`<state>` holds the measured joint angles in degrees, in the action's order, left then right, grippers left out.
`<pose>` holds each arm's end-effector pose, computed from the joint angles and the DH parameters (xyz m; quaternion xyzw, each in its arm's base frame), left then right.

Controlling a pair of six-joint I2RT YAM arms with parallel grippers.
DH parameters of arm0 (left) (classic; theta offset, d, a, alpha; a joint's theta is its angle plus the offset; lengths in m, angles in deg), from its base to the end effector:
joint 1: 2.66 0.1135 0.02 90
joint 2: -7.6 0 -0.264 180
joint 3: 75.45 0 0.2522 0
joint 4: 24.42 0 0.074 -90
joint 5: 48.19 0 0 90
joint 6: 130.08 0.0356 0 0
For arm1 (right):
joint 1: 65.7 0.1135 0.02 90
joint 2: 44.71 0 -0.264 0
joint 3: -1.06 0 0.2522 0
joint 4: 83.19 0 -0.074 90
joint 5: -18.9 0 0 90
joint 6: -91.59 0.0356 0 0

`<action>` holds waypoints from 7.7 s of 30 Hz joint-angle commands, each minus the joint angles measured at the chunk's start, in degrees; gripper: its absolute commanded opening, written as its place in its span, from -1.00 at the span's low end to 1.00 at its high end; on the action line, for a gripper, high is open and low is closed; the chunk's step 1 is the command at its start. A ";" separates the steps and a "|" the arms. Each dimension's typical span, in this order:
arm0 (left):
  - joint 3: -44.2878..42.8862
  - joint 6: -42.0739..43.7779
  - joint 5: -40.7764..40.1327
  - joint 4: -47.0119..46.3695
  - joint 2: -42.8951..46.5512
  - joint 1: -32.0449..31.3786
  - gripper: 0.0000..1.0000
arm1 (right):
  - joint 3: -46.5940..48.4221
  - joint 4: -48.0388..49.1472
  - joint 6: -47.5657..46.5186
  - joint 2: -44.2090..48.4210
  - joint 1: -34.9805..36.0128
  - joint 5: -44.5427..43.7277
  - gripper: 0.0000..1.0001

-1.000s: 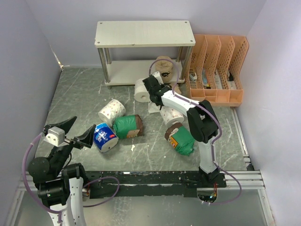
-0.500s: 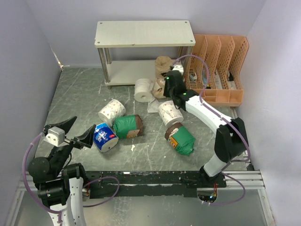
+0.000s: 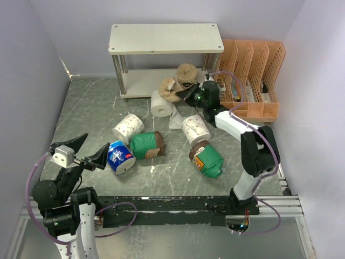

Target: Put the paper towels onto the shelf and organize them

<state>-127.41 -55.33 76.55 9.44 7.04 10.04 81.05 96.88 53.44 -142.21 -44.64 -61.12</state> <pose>0.0160 -0.0172 0.3443 0.0975 0.6055 -0.1935 0.7657 0.3702 0.1491 0.2667 0.1636 0.7879 0.4067 0.4325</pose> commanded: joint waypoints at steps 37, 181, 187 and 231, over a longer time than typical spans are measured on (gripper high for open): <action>0.05 -0.45 1.71 -1.85 0.73 -0.49 0.98 | 18.28 11.91 22.57 -21.86 -4.36 -10.58 -1.00; -0.36 -0.03 0.57 -1.07 0.74 1.27 0.98 | 57.37 -18.33 -76.69 -35.20 15.79 -30.44 -0.78; -0.39 -0.06 0.49 -1.20 0.73 1.44 0.98 | 58.75 -17.94 -76.73 -37.59 14.90 -30.53 -0.72; -1.67 0.73 -1.18 0.98 0.79 -0.97 0.98 | 25.54 -81.97 -46.41 -5.95 38.96 -43.47 0.97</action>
<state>-127.30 -55.09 76.84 9.57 7.04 10.24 106.10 23.90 1.31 -146.45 -4.93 -100.07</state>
